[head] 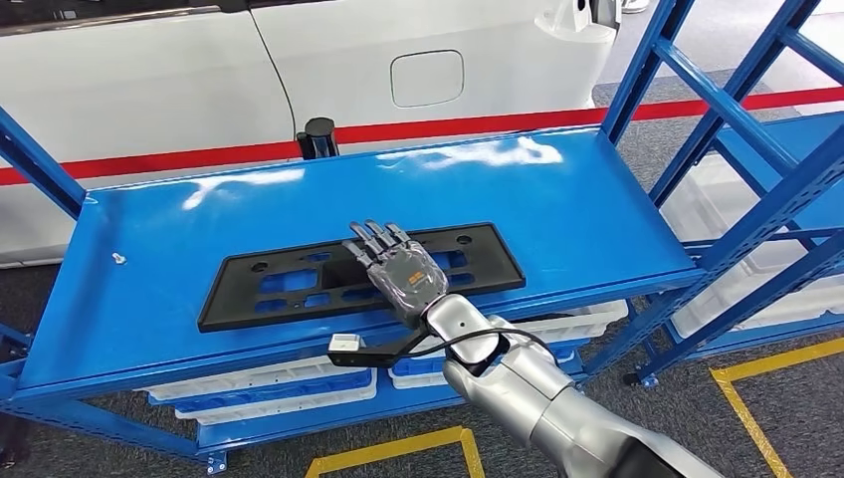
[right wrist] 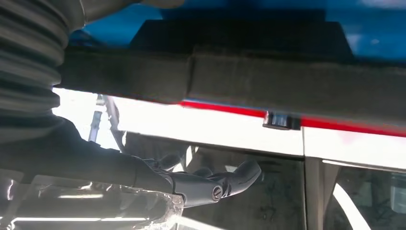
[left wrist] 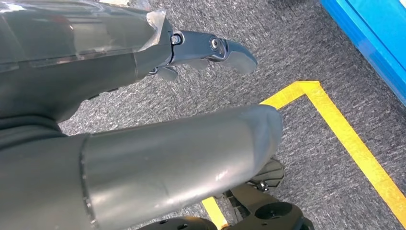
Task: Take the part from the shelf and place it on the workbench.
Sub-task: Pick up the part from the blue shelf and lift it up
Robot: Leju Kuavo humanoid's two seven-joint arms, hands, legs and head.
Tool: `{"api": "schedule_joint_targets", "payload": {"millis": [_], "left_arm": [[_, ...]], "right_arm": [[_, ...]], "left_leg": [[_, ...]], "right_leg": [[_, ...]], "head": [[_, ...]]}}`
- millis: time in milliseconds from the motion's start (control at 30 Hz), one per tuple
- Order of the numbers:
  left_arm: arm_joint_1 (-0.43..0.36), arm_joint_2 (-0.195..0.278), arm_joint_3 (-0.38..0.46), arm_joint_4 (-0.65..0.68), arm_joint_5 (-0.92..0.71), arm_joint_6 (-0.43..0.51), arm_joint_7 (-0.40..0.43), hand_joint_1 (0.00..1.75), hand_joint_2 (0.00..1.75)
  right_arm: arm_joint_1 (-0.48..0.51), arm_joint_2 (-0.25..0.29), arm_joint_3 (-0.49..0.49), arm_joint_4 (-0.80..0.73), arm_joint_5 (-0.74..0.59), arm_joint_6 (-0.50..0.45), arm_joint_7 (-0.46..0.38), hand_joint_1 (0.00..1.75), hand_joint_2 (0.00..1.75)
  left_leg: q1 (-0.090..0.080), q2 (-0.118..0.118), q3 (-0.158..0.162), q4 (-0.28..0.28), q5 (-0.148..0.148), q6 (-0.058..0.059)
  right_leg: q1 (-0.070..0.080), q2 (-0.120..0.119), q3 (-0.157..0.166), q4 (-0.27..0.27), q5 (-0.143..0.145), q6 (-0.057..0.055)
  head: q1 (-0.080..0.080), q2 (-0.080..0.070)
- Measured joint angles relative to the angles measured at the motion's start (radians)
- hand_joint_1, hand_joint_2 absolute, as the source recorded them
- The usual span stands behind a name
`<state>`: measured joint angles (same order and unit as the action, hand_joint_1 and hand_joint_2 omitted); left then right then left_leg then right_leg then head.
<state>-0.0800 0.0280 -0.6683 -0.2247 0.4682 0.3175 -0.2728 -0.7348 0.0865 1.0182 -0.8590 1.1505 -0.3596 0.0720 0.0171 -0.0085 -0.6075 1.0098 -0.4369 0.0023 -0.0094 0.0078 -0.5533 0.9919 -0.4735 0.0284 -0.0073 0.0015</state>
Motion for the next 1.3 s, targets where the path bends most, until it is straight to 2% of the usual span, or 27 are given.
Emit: {"api": "schedule_joint_targets", "payload": {"millis": [67, 233, 433, 900, 1033, 1233, 1300], "left_arm": [[0.000, 0.000, 0.000, 0.000, 0.001, 0.002, 0.001, 0.00, 0.00], [-0.003, 0.000, 0.000, 0.000, 0.001, 0.005, 0.004, 0.00, 0.00], [-0.006, 0.000, 0.000, 0.000, 0.000, 0.006, 0.006, 0.00, 0.00], [-0.008, 0.000, 0.000, 0.000, 0.002, 0.007, 0.006, 0.00, 0.00], [-0.008, 0.000, -0.001, 0.000, 0.001, 0.003, 0.005, 0.00, 1.75], [-0.010, 0.000, -0.008, 0.000, -0.013, -0.027, 0.053, 0.00, 1.75], [-0.011, 0.000, -0.011, 0.000, -0.017, -0.028, 0.073, 0.00, 1.75]], "right_arm": [[-0.008, 0.007, 0.003, 0.033, 0.043, -0.015, 0.032, 1.36, 1.75], [-0.019, 0.012, 0.007, 0.108, 0.109, -0.046, 0.084, 1.46, 1.75], [-0.022, 0.012, 0.002, 0.154, 0.121, -0.053, 0.094, 1.66, 1.75], [-0.022, 0.012, -0.038, 0.166, 0.111, -0.058, 0.084, 1.75, 1.75], [-0.013, 0.011, -0.064, 0.156, 0.072, -0.074, 0.060, 1.75, 1.75], [0.012, -0.004, -0.127, 0.071, -0.009, -0.112, 0.011, 1.75, 1.75], [0.025, -0.014, -0.157, 0.013, -0.076, -0.139, -0.024, 1.75, 1.75]], "left_leg": [[0.000, 0.000, 0.000, 0.000, 0.000, 0.000], [0.000, 0.000, 0.000, 0.000, 0.000, 0.000], [0.000, 0.000, 0.000, 0.000, 0.000, 0.000], [0.000, 0.000, 0.000, 0.000, 0.000, 0.000], [0.000, 0.000, 0.000, 0.000, 0.000, 0.000], [0.000, 0.000, 0.000, 0.000, 0.000, 0.000], [0.000, 0.000, 0.000, 0.000, 0.000, 0.000]], "right_leg": [[0.000, 0.000, 0.000, 0.000, 0.000, 0.000], [0.000, 0.000, 0.000, 0.000, 0.000, 0.000], [0.000, 0.000, 0.000, 0.000, 0.000, 0.000], [0.000, 0.000, 0.000, 0.000, 0.000, 0.000], [0.000, 0.000, 0.000, 0.000, 0.000, 0.000], [0.000, 0.000, 0.000, 0.000, 0.000, 0.000], [0.000, 0.000, 0.000, 0.000, 0.000, 0.000]], "head": [[0.000, 0.000], [0.000, 0.000], [0.000, 0.000], [0.000, 0.000], [0.000, 0.000], [0.000, 0.000], [0.000, 0.000]]}}
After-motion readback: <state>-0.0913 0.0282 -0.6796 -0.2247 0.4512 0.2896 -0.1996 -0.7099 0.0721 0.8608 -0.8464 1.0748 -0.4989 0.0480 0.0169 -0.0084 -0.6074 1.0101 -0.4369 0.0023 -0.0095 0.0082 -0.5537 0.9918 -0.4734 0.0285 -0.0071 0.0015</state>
